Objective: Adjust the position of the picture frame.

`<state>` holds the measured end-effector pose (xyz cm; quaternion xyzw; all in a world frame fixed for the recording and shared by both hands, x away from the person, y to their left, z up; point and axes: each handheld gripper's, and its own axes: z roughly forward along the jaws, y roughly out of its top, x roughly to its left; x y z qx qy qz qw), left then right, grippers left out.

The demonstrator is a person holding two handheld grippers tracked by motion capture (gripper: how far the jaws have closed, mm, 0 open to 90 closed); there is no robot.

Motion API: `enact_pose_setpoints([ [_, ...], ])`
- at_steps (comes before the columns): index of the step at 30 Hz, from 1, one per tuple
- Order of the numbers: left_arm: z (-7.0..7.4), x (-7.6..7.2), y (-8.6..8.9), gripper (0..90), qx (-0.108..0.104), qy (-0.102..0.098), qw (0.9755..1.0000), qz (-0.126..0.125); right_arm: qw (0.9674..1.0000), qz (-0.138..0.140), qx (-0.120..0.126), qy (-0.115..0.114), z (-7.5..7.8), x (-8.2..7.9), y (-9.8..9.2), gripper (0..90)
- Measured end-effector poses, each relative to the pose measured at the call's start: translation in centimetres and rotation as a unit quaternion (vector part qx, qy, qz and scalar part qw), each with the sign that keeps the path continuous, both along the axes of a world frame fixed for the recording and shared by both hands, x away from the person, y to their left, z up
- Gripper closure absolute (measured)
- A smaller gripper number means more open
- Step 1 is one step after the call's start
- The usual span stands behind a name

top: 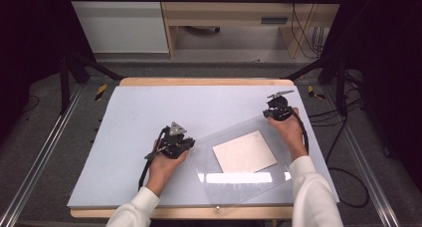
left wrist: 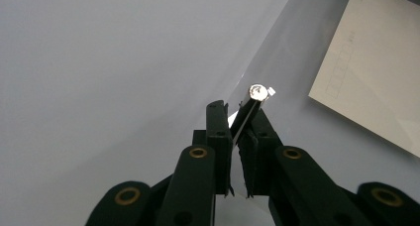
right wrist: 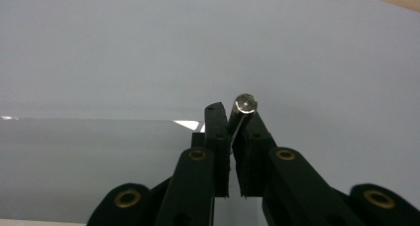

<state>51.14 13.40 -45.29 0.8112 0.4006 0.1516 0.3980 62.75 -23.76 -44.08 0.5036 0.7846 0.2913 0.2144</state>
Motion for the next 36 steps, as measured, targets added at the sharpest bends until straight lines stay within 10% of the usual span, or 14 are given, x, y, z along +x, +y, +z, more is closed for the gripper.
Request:
enact_pose_setpoints([
  [18,5.8,-0.6,3.9,81.7,0.027,-0.021,0.9994,-0.002,0.9992,0.022,-0.021,-0.026,6.3,-2.2,3.6,85.7],
  [36,7.0,1.3,8.1,80.8,0.02,-0.011,0.9997,-0.008,0.9978,0.037,-0.036,-0.043,7.8,-2.8,7.2,85.7],
])
